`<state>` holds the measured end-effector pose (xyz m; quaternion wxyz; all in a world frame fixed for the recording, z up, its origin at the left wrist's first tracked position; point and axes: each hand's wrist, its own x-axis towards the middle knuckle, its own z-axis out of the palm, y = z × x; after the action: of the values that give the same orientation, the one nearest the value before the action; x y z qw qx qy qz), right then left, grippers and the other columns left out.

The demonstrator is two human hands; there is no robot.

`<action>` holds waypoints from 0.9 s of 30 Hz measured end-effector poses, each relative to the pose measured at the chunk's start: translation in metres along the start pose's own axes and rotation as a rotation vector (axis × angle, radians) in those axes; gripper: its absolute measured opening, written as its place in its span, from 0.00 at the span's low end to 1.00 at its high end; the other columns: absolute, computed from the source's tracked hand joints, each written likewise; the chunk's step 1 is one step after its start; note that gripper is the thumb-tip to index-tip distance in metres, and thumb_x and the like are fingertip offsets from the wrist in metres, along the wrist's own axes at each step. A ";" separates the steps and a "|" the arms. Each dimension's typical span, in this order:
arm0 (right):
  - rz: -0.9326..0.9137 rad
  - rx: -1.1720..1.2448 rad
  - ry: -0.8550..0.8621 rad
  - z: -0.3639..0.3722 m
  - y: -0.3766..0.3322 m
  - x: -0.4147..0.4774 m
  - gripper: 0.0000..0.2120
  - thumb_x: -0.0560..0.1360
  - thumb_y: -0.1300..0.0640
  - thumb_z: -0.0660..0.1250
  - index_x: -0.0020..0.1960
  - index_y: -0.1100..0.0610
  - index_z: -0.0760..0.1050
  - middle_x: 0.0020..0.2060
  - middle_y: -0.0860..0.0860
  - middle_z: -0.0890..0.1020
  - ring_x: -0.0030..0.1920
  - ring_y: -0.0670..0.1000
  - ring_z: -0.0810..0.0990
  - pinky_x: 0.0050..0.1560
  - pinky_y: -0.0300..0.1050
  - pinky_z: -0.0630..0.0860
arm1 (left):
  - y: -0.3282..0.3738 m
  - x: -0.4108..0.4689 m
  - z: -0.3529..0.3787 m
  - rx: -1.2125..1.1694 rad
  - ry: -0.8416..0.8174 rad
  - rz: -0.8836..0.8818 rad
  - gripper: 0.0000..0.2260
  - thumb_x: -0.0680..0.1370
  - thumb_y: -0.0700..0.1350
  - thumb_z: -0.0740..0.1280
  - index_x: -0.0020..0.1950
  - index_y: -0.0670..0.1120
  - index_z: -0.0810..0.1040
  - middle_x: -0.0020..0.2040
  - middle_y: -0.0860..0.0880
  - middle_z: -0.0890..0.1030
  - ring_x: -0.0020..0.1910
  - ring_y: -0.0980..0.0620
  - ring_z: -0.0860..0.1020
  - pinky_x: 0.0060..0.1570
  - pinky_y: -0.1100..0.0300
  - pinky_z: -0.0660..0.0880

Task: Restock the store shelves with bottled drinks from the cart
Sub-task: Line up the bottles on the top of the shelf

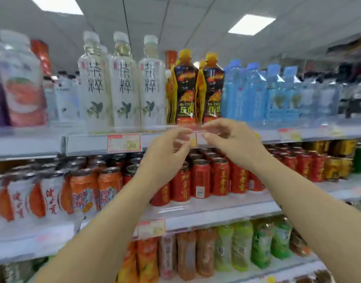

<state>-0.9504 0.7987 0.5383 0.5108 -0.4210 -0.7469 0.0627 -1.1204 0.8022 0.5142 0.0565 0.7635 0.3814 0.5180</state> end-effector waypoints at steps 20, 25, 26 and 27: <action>-0.349 -0.206 -0.051 0.062 -0.075 0.122 0.41 0.72 0.55 0.69 0.75 0.46 0.47 0.72 0.55 0.56 0.73 0.55 0.56 0.72 0.49 0.60 | -0.054 0.096 -0.126 0.566 0.432 -0.053 0.37 0.69 0.64 0.68 0.73 0.57 0.56 0.75 0.49 0.46 0.74 0.41 0.44 0.70 0.37 0.54; -0.299 -0.361 -0.052 0.064 -0.079 0.122 0.40 0.74 0.54 0.68 0.76 0.46 0.46 0.75 0.54 0.48 0.75 0.55 0.48 0.72 0.44 0.53 | -0.059 0.096 -0.123 0.492 0.389 -0.091 0.37 0.69 0.64 0.68 0.73 0.61 0.56 0.74 0.55 0.42 0.74 0.40 0.46 0.68 0.39 0.60; -0.303 -0.390 -0.049 0.064 -0.079 0.120 0.39 0.74 0.54 0.67 0.76 0.47 0.47 0.74 0.54 0.49 0.75 0.55 0.49 0.72 0.44 0.54 | -0.057 0.096 -0.122 0.494 0.391 -0.101 0.36 0.69 0.64 0.69 0.73 0.60 0.57 0.74 0.55 0.42 0.74 0.40 0.46 0.68 0.39 0.60; -0.307 -0.411 -0.046 0.064 -0.079 0.120 0.38 0.74 0.55 0.67 0.76 0.48 0.49 0.74 0.54 0.50 0.75 0.55 0.51 0.71 0.43 0.55 | -0.056 0.096 -0.121 0.492 0.392 -0.113 0.36 0.69 0.63 0.69 0.73 0.60 0.58 0.74 0.55 0.42 0.74 0.40 0.46 0.67 0.39 0.62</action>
<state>-1.0617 0.8533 0.6349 0.4008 -0.3960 -0.8106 -0.1594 -1.2337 0.8658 0.6142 -0.1757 0.6173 0.5409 0.5436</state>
